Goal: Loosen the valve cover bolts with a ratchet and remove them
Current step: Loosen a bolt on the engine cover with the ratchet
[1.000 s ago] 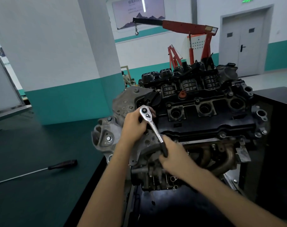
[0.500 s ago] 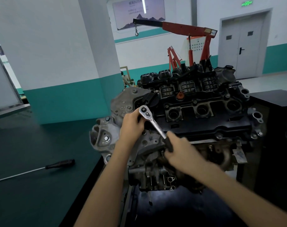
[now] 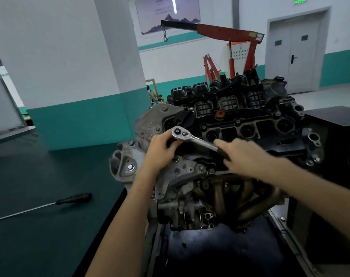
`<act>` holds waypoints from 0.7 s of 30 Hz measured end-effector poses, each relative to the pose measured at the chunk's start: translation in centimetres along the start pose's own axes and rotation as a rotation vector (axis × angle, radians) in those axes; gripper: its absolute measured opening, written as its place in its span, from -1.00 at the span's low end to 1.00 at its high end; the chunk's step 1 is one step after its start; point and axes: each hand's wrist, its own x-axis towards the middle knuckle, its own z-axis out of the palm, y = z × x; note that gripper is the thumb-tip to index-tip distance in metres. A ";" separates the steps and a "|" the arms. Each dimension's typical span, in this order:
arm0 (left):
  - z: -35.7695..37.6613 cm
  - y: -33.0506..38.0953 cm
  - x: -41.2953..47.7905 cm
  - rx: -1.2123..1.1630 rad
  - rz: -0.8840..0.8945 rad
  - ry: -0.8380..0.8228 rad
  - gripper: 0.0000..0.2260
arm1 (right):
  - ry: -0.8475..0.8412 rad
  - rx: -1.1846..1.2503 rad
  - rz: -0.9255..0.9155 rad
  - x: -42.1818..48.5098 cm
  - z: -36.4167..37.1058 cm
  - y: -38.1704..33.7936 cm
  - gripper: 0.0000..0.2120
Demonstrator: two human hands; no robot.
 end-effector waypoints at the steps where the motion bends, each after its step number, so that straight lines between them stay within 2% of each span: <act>1: 0.1 0.0 0.0 -0.007 -0.001 0.024 -0.83 | 0.014 -0.075 -0.032 0.7 -1.0 0.8 -0.63; 3: 0.5 0.2 -0.2 -0.006 -0.012 0.077 -0.84 | 0.048 -0.127 -0.054 1.4 -1.8 1.2 -0.67; 5: 0.8 0.3 -0.3 0.034 -0.042 0.112 -0.85 | 0.071 -0.092 0.001 0.5 -1.0 0.2 -0.69; 6: 0.9 0.3 -0.2 0.055 -0.058 0.118 -0.86 | 0.069 -0.011 0.041 -0.4 0.0 -0.8 -0.70; 10: 1.1 -0.1 -0.1 0.098 -0.118 0.128 -0.87 | 0.051 0.645 0.190 -3.6 4.6 -8.1 -0.78; 14: 1.2 -0.5 -0.3 0.049 -0.146 0.095 -0.94 | 0.133 0.831 0.283 -3.0 7.0 -13.3 -0.67; 16: 0.9 -0.4 -0.4 0.022 -0.104 0.088 -0.94 | 0.110 0.818 0.267 -2.8 7.1 -12.6 -0.64; 18: 0.5 -0.1 -0.4 -0.029 -0.046 0.063 -0.82 | 0.044 0.740 0.200 -2.9 6.4 -10.1 -0.68; 21: 0.2 0.1 -0.4 -0.047 0.008 -0.004 -0.70 | -0.033 0.448 0.080 -2.4 3.6 -4.7 -0.67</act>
